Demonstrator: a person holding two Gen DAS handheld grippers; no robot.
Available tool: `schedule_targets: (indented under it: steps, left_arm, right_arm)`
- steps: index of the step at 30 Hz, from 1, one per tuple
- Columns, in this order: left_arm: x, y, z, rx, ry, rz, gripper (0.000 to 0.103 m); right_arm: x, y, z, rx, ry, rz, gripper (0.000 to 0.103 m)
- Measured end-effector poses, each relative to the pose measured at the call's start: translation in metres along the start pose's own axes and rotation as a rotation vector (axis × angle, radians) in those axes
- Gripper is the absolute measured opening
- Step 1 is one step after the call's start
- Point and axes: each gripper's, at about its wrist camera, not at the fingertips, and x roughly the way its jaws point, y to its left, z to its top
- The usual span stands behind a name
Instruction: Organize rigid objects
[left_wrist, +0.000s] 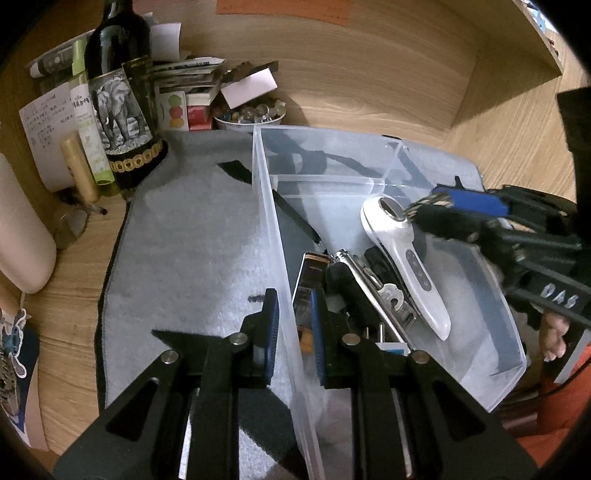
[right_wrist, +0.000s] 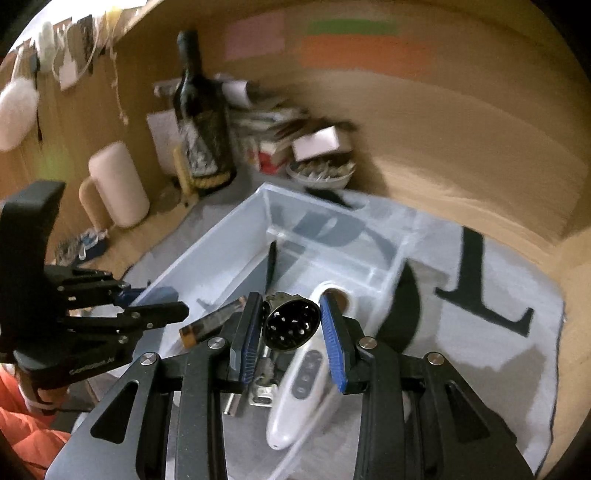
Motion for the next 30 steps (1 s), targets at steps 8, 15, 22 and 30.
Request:
schedule_targets:
  steps: [8,15,22,30]
  left_arm:
    - [0.001,0.003,0.0,-0.005,0.002,-0.009,0.017]
    - [-0.005,0.007,0.0,-0.004,-0.017,0.011,0.019]
    - [-0.038,0.005,0.006,0.009,-0.139,0.045,0.056]
    - [-0.087,-0.025,0.008,0.052,-0.364,0.052,0.086]
  right_arm:
    - [0.021,0.013,-0.001,-0.055,0.095,-0.013,0.03]
    - [0.003,0.015,-0.001,-0.054,0.028,-0.033,0.052]
    - [-0.038,0.013,-0.002,-0.025,-0.107,-0.083,0.079]
    - [-0.087,0.007,-0.011,0.039,-0.249,-0.156,0.094]
